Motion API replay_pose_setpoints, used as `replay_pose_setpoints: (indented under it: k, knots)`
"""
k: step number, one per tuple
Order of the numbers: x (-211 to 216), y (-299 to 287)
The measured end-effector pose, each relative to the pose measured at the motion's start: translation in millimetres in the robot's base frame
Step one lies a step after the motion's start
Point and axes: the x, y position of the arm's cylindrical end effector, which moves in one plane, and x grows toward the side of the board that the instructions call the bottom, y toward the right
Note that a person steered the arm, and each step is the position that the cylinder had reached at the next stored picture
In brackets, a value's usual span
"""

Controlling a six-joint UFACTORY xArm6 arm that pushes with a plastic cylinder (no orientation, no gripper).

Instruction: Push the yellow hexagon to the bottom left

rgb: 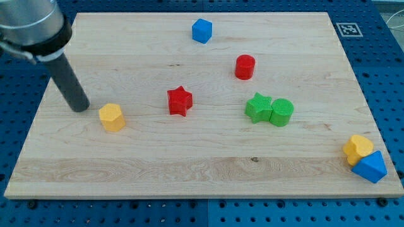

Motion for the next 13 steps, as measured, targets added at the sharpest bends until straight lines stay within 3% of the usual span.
replay_pose_setpoints:
  k: [1,2,4,5,7,8,10,13]
  knots:
    - [-31.7,5.5]
    - [-33.6,30.2]
    - [48.2,41.3]
    - [56.9,42.6]
    - [8.8,64.1]
    - [18.8,100.9]
    - [86.8,97.4]
    - [48.3,87.8]
